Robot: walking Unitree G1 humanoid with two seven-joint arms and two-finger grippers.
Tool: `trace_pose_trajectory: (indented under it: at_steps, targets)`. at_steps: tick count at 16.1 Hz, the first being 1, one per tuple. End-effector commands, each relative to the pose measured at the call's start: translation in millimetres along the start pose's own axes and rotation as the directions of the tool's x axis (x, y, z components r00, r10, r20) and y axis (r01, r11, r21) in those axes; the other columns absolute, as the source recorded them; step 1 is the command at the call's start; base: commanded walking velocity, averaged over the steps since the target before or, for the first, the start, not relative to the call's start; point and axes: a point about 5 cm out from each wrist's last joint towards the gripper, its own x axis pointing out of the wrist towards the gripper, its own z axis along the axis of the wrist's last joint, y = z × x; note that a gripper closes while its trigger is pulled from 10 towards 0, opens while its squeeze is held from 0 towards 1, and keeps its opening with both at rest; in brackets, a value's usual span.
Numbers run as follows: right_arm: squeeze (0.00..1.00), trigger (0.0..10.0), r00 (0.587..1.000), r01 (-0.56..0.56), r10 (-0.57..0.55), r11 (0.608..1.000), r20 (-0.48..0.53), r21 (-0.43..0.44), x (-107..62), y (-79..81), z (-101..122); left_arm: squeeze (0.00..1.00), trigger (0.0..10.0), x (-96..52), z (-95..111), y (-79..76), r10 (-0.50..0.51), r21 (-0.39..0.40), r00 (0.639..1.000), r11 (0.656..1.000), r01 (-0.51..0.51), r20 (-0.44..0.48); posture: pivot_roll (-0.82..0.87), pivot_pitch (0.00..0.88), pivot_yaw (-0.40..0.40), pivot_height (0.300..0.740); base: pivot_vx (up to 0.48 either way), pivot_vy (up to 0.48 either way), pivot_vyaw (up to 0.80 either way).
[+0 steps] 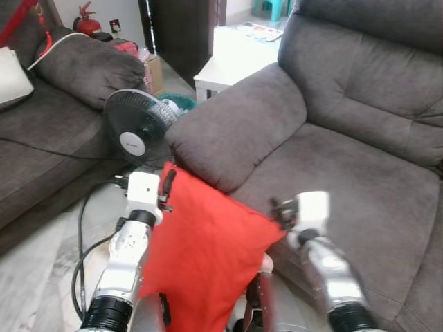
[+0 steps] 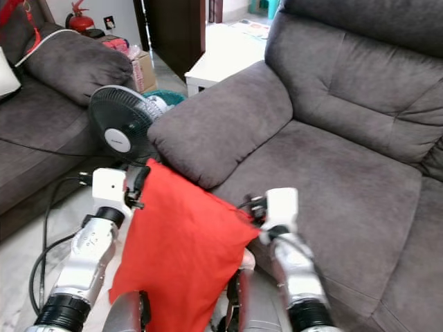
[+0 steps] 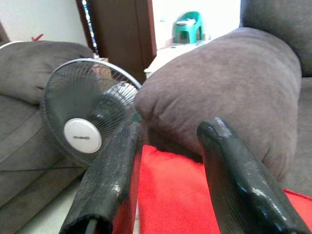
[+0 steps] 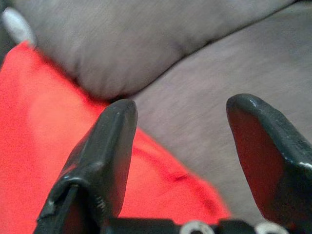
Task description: Move the pillow to the sofa from floor
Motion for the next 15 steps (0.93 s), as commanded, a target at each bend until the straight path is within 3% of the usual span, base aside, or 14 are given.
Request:
trace_pose_trajectory:
  at_steps: [1,3,6,7,8,11,15]
  targets:
    - [0.00,10.0,0.997,0.028,-0.027,0.999,-0.070,0.020,-1.4,-7.9,-9.3,0.00,10.0,-3.0,-6.2,-1.1,-0.007,-0.014,0.999,1.000,0.006,-0.037,0.11,0.050,-0.039,0.568,0.000,0.000,0.00]
    - [0.00,10.0,0.965,0.008,0.020,0.994,-0.261,0.106,-5.5,-7.6,-34.8,0.00,10.0,-4.2,-8.5,-1.5,-0.008,-0.016,0.999,1.000,0.008,-0.048,0.11,0.047,-0.046,0.568,0.000,0.000,0.00]
    - [0.00,10.0,0.967,0.034,0.001,0.990,-0.254,0.135,-5.4,-13.8,-34.7,0.00,10.0,-5.0,-9.4,-2.2,-0.005,-0.022,0.999,1.000,0.004,-0.051,0.11,0.046,-0.053,0.568,0.000,0.000,0.00]
    - [0.09,10.0,0.973,0.065,-0.018,0.978,-0.231,0.198,-2.5,-18.1,-29.7,0.00,10.0,-5.5,-10.0,-2.4,-0.001,-0.024,0.999,1.000,0.000,-0.053,0.12,0.045,-0.057,0.568,0.000,0.000,0.00]
    - [1.00,10.0,0.975,0.075,-0.017,0.965,-0.222,0.253,0.0,-19.3,-26.1,0.00,10.0,-7.2,-11.0,-1.4,0.002,-0.025,0.998,1.000,-0.003,-0.057,0.12,0.045,-0.059,0.568,0.000,0.000,0.00]
    - [1.00,10.0,0.980,0.068,0.012,0.918,-0.197,0.390,6.1,-18.2,-19.3,0.00,10.0,-23.2,-19.8,8.9,0.041,-0.033,0.995,0.998,-0.044,-0.090,0.13,0.047,-0.067,0.568,0.000,0.000,0.00]
    - [1.00,10.0,0.969,0.060,0.042,0.917,-0.245,0.395,6.7,-19.2,-25.6,0.00,10.0,-32.5,-24.9,13.1,0.061,-0.039,0.992,0.997,-0.065,-0.114,0.13,0.049,-0.073,0.568,0.000,0.000,0.00]
